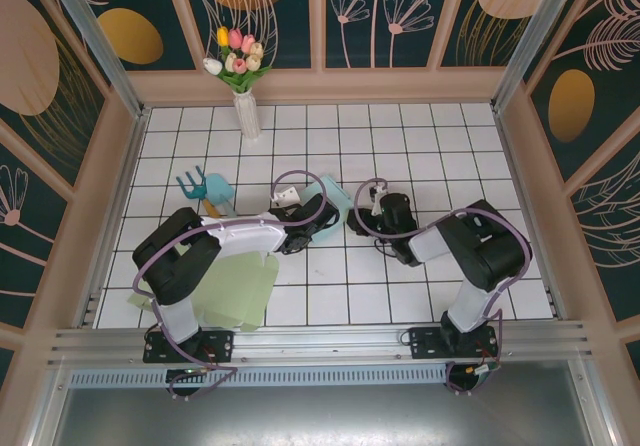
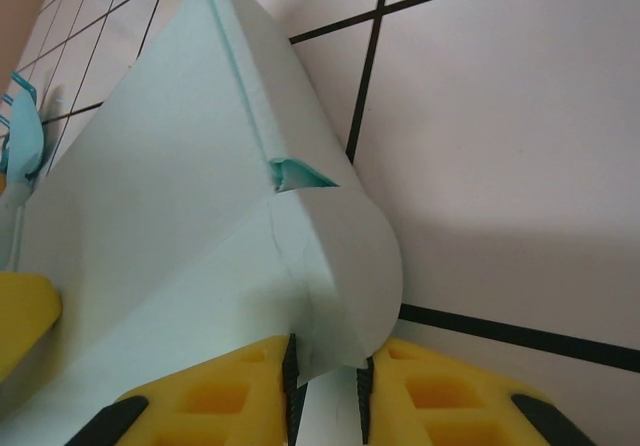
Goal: Fold the paper box
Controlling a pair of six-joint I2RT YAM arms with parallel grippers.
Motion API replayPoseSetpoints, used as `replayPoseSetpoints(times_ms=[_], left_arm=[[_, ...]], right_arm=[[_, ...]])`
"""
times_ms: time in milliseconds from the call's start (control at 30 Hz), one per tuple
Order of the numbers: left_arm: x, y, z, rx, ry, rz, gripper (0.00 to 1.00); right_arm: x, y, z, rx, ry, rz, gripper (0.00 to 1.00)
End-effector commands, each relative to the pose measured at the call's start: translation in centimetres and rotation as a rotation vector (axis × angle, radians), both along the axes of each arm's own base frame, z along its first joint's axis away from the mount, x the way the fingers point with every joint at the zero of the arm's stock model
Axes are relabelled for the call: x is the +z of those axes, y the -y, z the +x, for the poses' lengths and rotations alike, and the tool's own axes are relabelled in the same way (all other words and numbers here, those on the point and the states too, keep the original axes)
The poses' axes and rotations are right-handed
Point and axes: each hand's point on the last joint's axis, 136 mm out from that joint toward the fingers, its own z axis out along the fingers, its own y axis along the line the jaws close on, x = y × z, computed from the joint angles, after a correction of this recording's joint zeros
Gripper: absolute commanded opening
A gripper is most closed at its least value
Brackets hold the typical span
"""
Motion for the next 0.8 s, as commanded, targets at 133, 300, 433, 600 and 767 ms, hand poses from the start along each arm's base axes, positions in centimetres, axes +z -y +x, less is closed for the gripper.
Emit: replayPoseSetpoints(times_ms=[133, 300, 433, 600, 767], left_arm=[[-7.7, -3.4, -6.2, -0.145, -0.299, 0.192, 0.59], [-7.8, -3.2, -6.1, -0.155, -0.292, 0.184, 0.59], [-7.4, -3.5, -5.8, -0.143, -0.281, 0.214, 0.6], [-6.2, -4.5, -4.9, -0.136, -0.217, 0.273, 0.6], [-4.8, -5.6, -3.7, -0.181, -0.103, 0.342, 0.61]], right_arm=[[-2.8, 0.5, -0.3, 0.005, -0.189, 0.006, 0.28], [-3.0, -0.6, 0.0, 0.045, -0.217, 0.037, 0.28], [-2.0, 0.4, -0.4, 0.013, -0.18, 0.011, 0.31], [-0.3, 3.4, -1.4, -0.072, -0.112, -0.088, 0.37], [1.5, 5.7, -2.5, -0.128, -0.023, -0.174, 0.42]])
